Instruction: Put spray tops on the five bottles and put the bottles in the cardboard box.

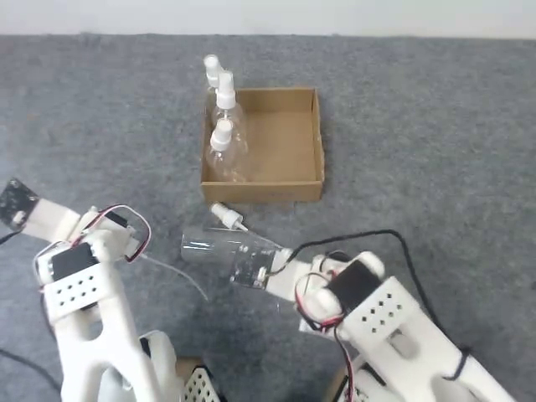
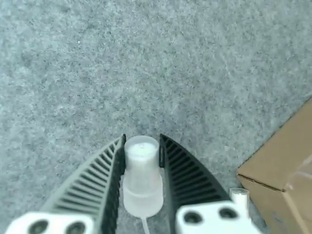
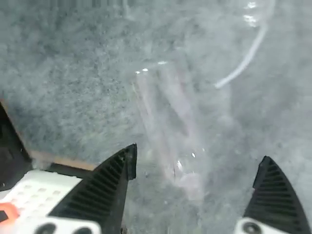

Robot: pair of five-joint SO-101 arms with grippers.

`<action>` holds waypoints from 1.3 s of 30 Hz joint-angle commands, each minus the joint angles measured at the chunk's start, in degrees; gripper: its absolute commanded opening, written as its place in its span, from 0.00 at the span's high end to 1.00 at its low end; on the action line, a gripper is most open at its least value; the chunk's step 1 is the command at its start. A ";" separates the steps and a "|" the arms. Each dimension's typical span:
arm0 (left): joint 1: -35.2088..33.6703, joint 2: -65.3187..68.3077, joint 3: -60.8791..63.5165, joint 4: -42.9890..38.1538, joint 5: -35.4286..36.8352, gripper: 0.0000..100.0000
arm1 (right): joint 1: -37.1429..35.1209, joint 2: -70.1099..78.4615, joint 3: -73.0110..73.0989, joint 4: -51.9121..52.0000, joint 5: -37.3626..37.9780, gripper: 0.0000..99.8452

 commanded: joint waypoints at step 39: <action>-0.26 -1.85 -0.57 -1.58 -0.62 0.99 | 15.16 4.70 3.69 -17.45 1.85 0.99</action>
